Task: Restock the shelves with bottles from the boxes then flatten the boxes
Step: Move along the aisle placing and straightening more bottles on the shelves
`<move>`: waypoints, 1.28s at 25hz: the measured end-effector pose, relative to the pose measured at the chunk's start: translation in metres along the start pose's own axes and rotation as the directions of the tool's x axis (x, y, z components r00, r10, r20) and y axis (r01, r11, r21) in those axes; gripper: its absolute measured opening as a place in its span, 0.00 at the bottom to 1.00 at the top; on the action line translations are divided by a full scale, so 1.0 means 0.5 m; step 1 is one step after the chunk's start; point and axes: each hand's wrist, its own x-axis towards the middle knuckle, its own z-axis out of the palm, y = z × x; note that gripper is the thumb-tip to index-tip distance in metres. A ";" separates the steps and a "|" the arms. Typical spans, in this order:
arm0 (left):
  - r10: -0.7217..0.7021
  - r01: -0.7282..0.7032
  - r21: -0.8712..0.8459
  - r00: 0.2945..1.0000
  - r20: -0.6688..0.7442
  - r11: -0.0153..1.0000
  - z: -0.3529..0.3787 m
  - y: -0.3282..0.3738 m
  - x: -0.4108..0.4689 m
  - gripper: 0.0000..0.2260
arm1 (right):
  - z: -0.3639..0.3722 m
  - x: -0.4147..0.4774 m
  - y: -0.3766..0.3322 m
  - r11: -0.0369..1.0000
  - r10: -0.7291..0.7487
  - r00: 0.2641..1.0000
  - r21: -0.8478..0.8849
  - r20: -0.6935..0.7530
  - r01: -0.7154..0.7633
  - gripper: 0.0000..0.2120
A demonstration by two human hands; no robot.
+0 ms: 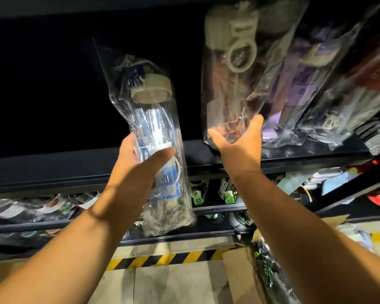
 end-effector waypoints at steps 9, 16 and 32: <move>0.005 -0.004 -0.040 0.999 0.034 0.999 0.000 -0.019 0.003 0.37 | 0.012 -0.011 0.036 0.998 0.027 0.999 -0.060 -0.027 -0.028 0.42; 0.024 -0.024 -0.002 1.000 -0.004 1.000 0.003 0.006 0.010 0.36 | 0.000 -0.031 0.024 0.997 0.009 1.000 -0.083 -0.011 -0.009 0.45; 0.011 -0.011 -0.020 1.000 0.022 1.000 0.003 0.015 0.028 0.34 | 0.045 0.009 -0.051 0.991 0.120 0.990 0.064 -0.075 -0.115 0.24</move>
